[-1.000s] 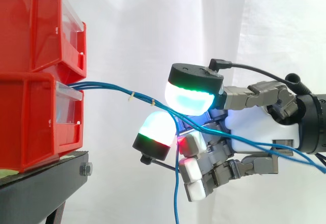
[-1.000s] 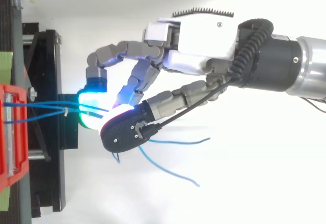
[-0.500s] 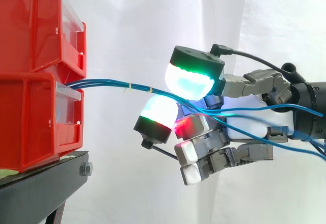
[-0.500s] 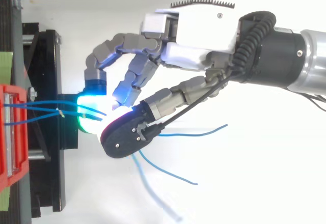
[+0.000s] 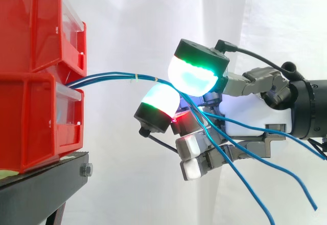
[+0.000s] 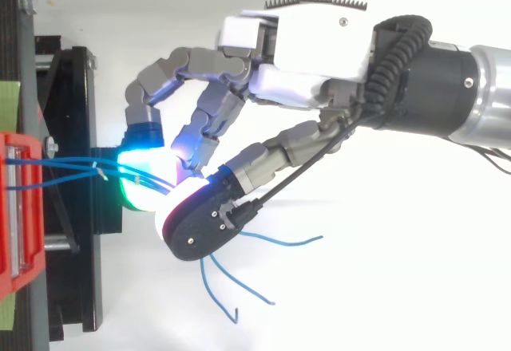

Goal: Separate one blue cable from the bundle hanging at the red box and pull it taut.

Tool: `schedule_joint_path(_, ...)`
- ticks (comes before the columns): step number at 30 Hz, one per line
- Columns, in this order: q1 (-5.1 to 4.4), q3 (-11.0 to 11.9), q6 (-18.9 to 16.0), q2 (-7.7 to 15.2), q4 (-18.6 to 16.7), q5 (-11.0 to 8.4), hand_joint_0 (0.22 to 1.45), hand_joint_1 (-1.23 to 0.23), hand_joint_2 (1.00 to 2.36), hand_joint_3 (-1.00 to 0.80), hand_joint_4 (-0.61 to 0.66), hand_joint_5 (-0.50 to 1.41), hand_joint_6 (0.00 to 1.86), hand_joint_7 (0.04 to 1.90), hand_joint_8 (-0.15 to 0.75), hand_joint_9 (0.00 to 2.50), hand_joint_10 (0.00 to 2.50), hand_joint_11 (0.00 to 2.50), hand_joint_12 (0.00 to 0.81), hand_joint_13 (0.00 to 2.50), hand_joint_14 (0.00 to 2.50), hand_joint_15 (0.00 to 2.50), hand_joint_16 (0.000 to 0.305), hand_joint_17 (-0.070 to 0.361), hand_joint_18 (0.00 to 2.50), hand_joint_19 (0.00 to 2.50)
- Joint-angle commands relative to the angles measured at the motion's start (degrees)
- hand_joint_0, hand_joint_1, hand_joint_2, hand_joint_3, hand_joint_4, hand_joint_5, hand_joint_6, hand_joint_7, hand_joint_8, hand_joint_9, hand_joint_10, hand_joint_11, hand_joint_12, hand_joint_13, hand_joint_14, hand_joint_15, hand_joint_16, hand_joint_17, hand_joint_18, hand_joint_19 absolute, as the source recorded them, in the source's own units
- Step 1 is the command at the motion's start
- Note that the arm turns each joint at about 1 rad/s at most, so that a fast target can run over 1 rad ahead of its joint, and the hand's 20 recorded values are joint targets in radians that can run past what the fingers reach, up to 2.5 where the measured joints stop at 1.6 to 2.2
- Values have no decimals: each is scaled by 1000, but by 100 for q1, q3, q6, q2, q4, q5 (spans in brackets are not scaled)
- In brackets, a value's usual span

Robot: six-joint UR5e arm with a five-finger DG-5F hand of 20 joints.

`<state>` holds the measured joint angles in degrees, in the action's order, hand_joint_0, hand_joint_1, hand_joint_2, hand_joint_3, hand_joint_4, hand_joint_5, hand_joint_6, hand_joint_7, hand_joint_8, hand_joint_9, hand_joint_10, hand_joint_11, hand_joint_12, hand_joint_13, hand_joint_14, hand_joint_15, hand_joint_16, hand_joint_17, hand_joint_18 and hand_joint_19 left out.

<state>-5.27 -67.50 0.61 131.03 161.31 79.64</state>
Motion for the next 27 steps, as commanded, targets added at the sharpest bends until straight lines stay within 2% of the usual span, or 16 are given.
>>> schedule_joint_path(1,0,0,0,2,-3,-1,781,-930,1000,-500,137,-186,900,1111,350,1154,19,1200,389,1133,24,664,43,97,974,507)
schedule_joint_path(4,0,0,0,2,-3,-1,643,-885,1000,-500,159,-166,876,1138,354,1172,21,1192,397,1141,24,674,43,98,975,549)
schedule_joint_path(9,-18,0,0,2,-3,-1,539,-766,1000,-500,179,-151,848,1142,372,1186,21,1131,410,1156,21,672,48,108,1011,568)
schedule_joint_path(11,-18,0,0,2,-3,8,555,-699,1000,-500,179,-146,836,1152,362,1186,21,1121,414,1163,21,678,48,108,1018,583)
schedule_joint_path(13,-18,0,0,2,-3,8,644,-675,1000,-500,139,-141,829,1189,355,1190,21,1090,406,1158,23,674,47,105,1008,594)
schedule_joint_path(14,-18,0,0,2,-3,8,646,-690,1002,-473,128,-141,830,1190,357,1189,22,1091,406,1158,23,676,47,105,1009,601)
schedule_joint_path(16,-18,0,0,2,-3,8,640,-770,1017,-279,102,-147,843,1244,360,1169,21,1104,412,1157,24,677,47,106,1014,602)
schedule_joint_path(19,-18,0,0,2,-3,-1,639,-839,1021,-161,30,-158,865,1225,356,1140,22,1116,410,1153,24,678,47,107,1017,598)
schedule_joint_path(22,-18,0,0,2,6,-10,664,-879,1022,-159,-2,-168,878,1203,354,1122,21,1106,404,1146,22,678,47,107,1018,600)
schedule_joint_path(27,-18,0,0,2,6,-18,778,-958,1019,-256,-65,-185,895,1335,341,1121,20,1129,396,1141,23,682,46,104,1005,605)
